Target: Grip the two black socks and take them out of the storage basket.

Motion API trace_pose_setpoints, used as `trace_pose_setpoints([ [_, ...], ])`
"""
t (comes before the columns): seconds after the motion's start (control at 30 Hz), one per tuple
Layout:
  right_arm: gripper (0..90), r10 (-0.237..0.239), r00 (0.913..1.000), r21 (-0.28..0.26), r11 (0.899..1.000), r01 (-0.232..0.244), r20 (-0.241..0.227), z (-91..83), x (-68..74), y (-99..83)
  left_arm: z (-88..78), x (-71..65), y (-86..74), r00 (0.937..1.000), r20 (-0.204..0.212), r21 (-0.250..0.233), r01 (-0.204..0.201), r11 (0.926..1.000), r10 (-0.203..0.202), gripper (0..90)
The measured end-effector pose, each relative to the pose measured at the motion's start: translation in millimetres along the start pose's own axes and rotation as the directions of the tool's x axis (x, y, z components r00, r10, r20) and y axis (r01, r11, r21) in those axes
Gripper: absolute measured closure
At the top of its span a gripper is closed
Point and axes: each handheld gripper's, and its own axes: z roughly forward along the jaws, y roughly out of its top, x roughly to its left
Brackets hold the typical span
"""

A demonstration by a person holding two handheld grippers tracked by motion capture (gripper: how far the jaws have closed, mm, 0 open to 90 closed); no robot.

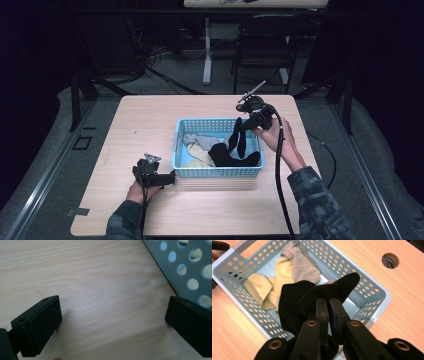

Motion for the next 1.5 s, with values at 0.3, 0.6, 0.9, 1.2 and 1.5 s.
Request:
trace_pose_setpoints([
  [0.3, 86.6, -0.006, 1.0000, -0.001, 1.000, 0.006, 0.008, -17.1, -3.2, 7.5, 0.0, -0.1, 0.0, 1.0000, 0.000, 0.000, 0.000, 1.0000, 0.000, 0.7],
  [0.6, 86.6, -0.019, 0.9998, 0.013, 1.000, 0.019, 0.005, -31.4, -3.8, 15.0, 0.0, 0.0, 0.0, 1.0000, -0.001, 0.000, 0.000, 1.0000, 0.000, 0.7],
  [0.9, 86.6, -0.020, 0.9996, 0.003, 1.000, 0.020, 0.020, -44.6, -4.1, 19.9, 0.0, 0.0, 0.0, 1.0000, 0.000, 0.000, 0.000, 1.0000, 0.000, 0.7],
  [1.2, 86.7, -0.012, 0.9994, -0.023, 1.000, 0.013, 0.033, -63.6, -9.3, 18.5, 0.0, -0.1, 0.0, 1.0000, -0.001, 0.000, 0.000, 1.0000, 0.000, 0.7],
  [1.5, 86.7, -0.005, 0.9985, -0.043, 0.999, 0.007, 0.055, -85.0, -14.1, 16.8, 0.0, -0.1, 0.0, 1.0000, -0.001, 0.000, 0.000, 1.0000, 0.000, 0.7],
])
